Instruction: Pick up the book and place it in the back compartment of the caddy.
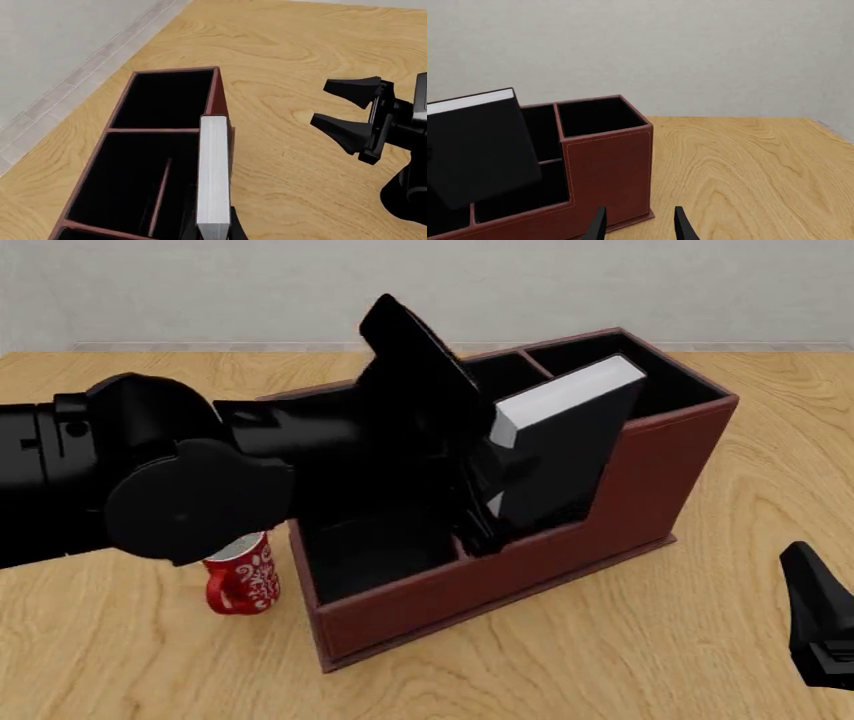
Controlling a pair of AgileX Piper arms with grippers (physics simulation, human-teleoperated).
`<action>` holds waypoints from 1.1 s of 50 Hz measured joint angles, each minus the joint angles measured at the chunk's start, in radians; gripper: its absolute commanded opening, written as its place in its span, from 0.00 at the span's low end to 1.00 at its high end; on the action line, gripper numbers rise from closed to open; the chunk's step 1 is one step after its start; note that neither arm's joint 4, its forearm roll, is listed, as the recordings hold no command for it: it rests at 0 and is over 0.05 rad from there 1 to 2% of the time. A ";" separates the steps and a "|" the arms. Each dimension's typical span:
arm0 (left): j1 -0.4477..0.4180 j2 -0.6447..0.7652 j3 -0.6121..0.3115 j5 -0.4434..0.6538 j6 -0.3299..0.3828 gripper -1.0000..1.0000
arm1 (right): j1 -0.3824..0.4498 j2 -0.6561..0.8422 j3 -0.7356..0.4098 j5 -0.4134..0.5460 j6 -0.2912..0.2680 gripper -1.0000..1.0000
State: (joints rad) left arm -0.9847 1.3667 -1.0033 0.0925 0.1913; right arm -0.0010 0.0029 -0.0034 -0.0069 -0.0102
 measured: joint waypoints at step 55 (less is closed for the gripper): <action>0.114 0.185 -0.003 -0.138 -0.015 0.00 | 0.000 0.000 0.002 -0.002 0.000 1.00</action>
State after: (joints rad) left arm -0.8710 1.5517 -1.0065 -0.0458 0.1763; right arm -0.0010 0.0029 -0.0014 -0.0089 -0.0105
